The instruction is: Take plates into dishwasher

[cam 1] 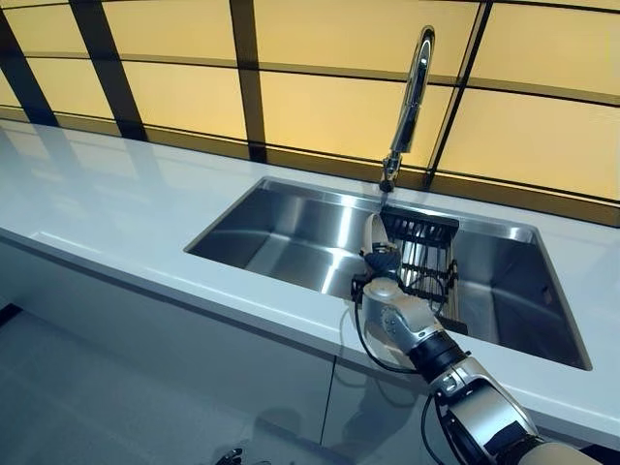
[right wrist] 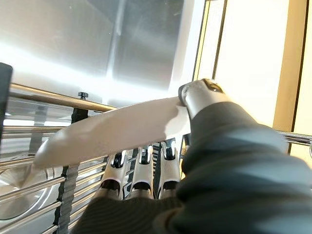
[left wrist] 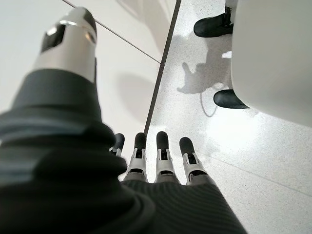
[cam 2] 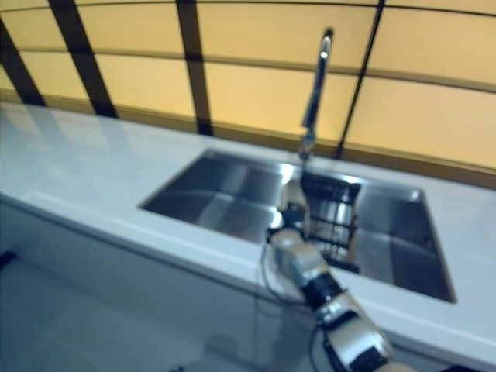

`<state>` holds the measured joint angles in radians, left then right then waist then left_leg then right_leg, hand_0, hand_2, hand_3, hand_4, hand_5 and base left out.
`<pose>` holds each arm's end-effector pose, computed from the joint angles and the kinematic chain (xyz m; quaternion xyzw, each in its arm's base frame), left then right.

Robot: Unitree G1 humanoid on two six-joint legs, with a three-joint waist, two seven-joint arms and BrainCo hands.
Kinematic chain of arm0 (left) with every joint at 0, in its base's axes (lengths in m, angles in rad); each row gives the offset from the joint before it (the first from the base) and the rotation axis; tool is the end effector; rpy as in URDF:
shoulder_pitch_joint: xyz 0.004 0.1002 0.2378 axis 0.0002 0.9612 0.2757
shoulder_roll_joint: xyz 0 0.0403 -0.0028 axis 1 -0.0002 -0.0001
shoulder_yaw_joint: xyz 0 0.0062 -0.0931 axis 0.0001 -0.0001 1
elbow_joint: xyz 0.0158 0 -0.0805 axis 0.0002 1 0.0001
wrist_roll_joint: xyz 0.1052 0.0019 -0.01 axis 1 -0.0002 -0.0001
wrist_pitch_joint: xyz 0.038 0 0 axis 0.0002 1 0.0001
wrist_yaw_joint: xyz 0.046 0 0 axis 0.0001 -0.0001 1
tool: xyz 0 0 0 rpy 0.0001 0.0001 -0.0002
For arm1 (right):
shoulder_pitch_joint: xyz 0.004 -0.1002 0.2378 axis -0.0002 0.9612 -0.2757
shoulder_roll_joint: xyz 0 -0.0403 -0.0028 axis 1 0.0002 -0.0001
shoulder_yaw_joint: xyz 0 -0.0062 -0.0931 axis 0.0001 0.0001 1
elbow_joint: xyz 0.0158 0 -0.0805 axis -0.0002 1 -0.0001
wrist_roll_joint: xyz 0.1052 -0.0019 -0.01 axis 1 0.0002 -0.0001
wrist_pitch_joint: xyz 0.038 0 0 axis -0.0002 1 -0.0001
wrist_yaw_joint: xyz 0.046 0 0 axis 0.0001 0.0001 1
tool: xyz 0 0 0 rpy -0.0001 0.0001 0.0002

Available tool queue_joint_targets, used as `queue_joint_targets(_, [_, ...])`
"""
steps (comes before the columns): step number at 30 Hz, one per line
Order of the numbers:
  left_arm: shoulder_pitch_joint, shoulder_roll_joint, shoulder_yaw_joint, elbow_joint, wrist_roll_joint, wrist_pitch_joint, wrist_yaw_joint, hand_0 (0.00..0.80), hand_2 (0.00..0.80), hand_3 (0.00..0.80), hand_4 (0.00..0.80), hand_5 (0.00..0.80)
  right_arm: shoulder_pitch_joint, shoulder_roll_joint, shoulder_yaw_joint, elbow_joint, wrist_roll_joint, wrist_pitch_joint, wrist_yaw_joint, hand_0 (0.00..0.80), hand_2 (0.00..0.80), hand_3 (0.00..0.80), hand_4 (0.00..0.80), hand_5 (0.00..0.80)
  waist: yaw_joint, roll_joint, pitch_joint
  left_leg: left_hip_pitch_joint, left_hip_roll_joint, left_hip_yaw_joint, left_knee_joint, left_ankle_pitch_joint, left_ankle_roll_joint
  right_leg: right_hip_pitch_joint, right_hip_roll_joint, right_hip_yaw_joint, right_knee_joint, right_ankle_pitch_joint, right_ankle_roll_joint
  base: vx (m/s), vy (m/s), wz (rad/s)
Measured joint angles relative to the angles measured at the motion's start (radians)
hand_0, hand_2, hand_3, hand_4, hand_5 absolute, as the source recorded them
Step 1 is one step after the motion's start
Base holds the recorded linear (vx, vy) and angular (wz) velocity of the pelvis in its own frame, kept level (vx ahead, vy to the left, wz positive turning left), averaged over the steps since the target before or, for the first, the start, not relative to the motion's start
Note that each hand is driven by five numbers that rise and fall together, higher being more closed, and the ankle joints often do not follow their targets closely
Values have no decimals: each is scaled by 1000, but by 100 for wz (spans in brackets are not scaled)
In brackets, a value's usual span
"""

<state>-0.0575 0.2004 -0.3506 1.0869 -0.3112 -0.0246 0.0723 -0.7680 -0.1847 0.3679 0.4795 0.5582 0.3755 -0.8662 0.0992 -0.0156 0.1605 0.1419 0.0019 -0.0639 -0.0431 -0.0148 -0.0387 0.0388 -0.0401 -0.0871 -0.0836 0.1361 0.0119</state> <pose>0.1152 0.1835 -0.1026 0.0657 0.4938 0.0096 0.8670 0.3159 -0.0797 0.1292 -0.0272 0.1163 -0.1968 0.9731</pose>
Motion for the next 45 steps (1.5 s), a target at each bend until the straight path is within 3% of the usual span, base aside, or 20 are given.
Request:
queue_joint_targets(2, [0, 1, 0, 0, 0, 0, 0, 0, 0, 0, 0, 0, 0, 0, 0, 0, 0, 0, -2, 499, 499, 499, 499, 499, 0, -2, 0, 1, 0, 0, 0, 0, 0, 1, 0, 0, 0, 0, 0, 0, 0, 0])
queue_joint_targets(3, [0, 1, 0, 0, 0, 0, 0, 0, 0, 0, 0, 0, 0, -1, 0, 0, 0, 0, -4, 568, 568, 568, 568, 568, 0, -3, -1, 1, 0, 0, 1, 0, 0, 2, 0, 0, 0, 0, 0, 0, 0, 0])
queue_joint_targets(5, [0, 2, 0, 0, 0, 0, 0, 0, 0, 0, 0, 0, -1, -7, 0, 0, -1, -1, -3, 800, 800, 800, 800, 800, 0, -7, -1, 1, 0, -1, 2, 0, 0, 2, 0, -1, 0, 0, 0, 0, 0, 0])
queue_joint_targets(26, [1, 6, 0, 0, 0, -1, 0, 0, 0, 0, 0, 0, -5, -8, 0, -2, -18, 1, 15, 800, 800, 800, 800, 800, 0, -14, -3, 1, -2, -4, 2, 0, 0, 3, -1, -2, 0, 0, 0, 0, 0, 0])
queue_joint_targets(45, [8, 14, 16, -4, 1, -6, -2, 0, 0, 0, 0, 0, 58, -102, -20, -123, -81, 46, 163, 800, 800, 800, 800, 800, -8, -17, -2, -11, -1, -4, 1, 0, 0, -8, -1, 0, 0, 0, 0, 0, 0, 0])
